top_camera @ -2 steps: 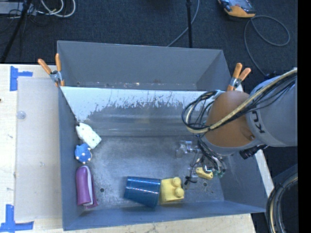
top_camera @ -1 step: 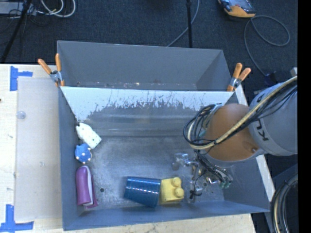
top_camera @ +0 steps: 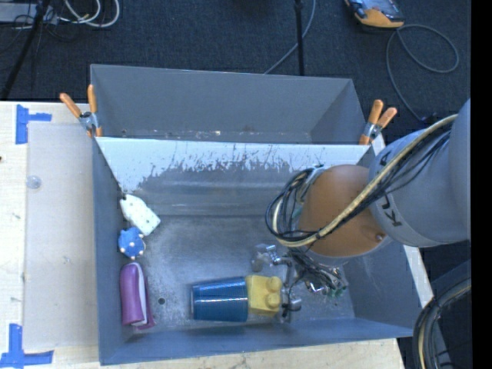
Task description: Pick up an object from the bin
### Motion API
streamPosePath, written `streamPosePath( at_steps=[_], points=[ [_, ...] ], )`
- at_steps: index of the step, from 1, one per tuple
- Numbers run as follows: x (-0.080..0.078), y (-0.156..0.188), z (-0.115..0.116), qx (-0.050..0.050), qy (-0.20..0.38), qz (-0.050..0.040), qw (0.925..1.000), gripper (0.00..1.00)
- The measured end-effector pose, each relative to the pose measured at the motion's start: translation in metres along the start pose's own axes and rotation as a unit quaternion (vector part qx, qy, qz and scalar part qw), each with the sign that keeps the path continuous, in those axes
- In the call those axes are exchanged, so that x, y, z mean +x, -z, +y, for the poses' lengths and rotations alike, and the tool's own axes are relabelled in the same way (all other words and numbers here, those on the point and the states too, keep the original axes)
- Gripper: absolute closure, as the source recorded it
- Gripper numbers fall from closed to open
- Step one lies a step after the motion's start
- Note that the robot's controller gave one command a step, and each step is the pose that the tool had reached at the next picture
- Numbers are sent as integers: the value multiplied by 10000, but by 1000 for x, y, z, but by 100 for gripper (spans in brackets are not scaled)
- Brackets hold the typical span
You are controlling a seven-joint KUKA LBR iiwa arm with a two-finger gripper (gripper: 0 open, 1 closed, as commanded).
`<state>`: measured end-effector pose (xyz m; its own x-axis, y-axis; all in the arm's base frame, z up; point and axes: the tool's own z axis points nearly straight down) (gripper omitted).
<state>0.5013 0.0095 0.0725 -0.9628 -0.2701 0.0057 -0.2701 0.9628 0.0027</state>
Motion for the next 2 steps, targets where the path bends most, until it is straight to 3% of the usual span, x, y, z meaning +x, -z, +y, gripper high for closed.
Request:
streamPosePath(
  at_steps=[1,2],
  points=[
    [4,-3,18,0,568,11,9984,100],
    [4,-3,18,0,575,10,9983,100]
  ],
)
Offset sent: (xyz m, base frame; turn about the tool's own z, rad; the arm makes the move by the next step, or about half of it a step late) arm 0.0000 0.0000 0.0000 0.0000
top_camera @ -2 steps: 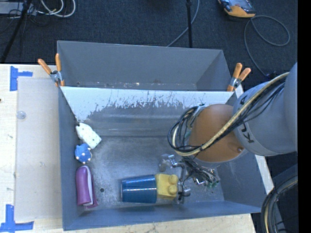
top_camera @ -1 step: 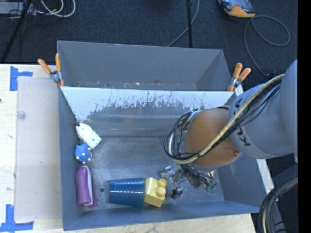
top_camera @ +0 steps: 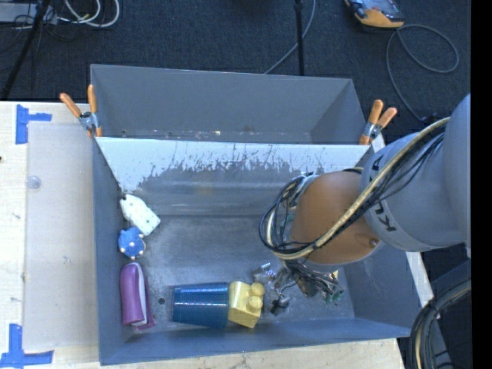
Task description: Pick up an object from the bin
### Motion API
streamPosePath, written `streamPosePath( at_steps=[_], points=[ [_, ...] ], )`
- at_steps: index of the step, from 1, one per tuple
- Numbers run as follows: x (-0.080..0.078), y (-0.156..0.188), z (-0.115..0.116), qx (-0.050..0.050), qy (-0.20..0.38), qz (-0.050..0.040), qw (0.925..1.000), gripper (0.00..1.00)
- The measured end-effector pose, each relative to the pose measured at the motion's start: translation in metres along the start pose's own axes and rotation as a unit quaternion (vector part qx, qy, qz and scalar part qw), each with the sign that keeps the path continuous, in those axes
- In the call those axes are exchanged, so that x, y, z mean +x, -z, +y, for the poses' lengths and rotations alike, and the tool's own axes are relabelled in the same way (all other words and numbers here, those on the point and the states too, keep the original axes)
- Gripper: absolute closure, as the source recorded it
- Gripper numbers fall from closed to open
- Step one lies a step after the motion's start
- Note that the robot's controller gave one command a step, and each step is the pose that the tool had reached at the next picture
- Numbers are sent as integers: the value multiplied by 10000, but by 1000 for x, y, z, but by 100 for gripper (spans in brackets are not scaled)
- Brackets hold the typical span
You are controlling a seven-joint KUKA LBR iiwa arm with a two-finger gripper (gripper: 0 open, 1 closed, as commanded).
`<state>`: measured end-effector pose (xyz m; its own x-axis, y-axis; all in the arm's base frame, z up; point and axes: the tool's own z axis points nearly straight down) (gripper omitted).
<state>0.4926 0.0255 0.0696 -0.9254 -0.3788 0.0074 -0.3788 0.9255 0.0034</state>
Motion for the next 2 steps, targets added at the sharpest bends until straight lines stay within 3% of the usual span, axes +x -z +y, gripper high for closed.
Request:
streamPosePath(
  at_steps=[1,2],
  points=[
    [-15,0,19,8,153,3,9999,100],
    [-19,3,80,16,20,-104,9999,0]
  ],
)
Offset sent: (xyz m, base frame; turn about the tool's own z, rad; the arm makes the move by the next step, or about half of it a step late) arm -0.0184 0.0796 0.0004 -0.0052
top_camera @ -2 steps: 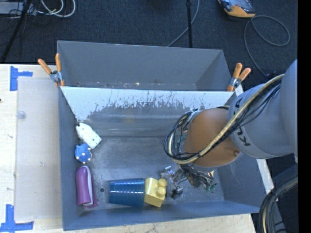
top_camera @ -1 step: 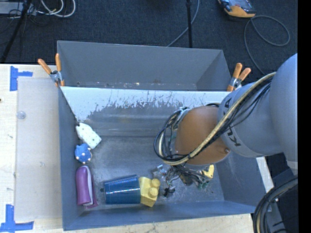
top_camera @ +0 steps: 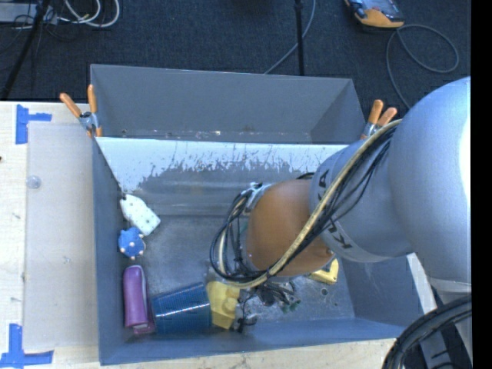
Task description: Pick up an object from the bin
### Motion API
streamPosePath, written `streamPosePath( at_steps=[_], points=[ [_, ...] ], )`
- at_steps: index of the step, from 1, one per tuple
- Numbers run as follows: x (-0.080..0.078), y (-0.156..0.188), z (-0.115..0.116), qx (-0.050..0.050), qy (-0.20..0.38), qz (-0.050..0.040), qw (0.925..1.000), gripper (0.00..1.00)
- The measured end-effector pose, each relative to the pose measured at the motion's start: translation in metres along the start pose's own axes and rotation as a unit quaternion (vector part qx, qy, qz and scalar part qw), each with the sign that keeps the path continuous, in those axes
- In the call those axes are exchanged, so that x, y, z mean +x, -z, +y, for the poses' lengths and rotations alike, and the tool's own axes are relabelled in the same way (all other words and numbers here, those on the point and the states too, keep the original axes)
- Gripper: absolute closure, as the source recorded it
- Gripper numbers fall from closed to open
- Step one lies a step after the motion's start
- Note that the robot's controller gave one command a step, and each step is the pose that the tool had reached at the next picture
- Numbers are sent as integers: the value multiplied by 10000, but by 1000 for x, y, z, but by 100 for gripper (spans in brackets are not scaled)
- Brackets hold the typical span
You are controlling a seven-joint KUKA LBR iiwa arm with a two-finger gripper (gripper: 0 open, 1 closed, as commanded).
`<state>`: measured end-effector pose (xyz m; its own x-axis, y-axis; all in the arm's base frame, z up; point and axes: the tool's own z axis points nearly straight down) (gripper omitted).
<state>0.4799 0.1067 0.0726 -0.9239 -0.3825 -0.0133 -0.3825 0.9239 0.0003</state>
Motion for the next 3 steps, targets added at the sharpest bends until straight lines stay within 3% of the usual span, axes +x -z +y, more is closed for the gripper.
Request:
streamPosePath(
  at_steps=[1,3],
  points=[
    [1,0,-2,11,-1,24,10000,100],
    [2,0,-2,14,8,27,10000,100]
  ],
)
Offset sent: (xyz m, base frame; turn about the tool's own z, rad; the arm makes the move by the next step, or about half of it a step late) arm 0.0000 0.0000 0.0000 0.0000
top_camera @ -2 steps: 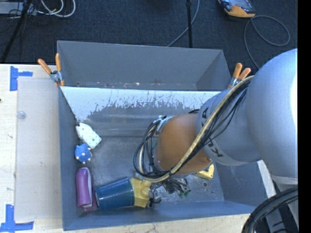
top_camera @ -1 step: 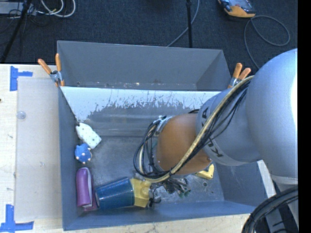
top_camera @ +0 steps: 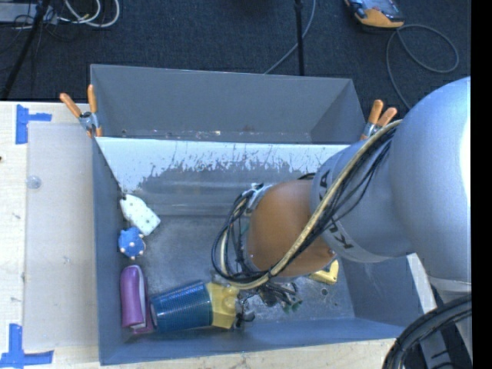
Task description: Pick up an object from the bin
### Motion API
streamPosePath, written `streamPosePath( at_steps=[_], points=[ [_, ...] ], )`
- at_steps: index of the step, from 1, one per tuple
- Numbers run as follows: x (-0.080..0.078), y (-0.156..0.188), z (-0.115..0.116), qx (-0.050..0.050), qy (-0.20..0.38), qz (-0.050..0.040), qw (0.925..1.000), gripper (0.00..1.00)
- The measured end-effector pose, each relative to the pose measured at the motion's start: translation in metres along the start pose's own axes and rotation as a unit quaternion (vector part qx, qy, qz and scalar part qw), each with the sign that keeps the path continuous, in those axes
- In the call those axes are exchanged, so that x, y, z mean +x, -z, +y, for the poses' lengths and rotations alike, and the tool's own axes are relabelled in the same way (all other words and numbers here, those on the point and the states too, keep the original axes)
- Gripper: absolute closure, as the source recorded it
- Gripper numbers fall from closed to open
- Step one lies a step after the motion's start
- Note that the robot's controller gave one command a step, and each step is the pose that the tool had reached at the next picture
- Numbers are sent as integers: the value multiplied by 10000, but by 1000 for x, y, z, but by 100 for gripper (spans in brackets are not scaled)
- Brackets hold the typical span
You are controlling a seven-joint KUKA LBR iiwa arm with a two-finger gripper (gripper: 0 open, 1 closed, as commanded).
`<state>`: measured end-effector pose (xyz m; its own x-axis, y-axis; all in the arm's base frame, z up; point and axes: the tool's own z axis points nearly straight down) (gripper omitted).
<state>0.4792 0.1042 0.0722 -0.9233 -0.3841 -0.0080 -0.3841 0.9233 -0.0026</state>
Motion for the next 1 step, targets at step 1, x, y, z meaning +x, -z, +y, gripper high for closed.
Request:
streamPosePath(
  at_steps=[1],
  points=[
    [0,0,0,0,5,1,10000,100]
  ],
)
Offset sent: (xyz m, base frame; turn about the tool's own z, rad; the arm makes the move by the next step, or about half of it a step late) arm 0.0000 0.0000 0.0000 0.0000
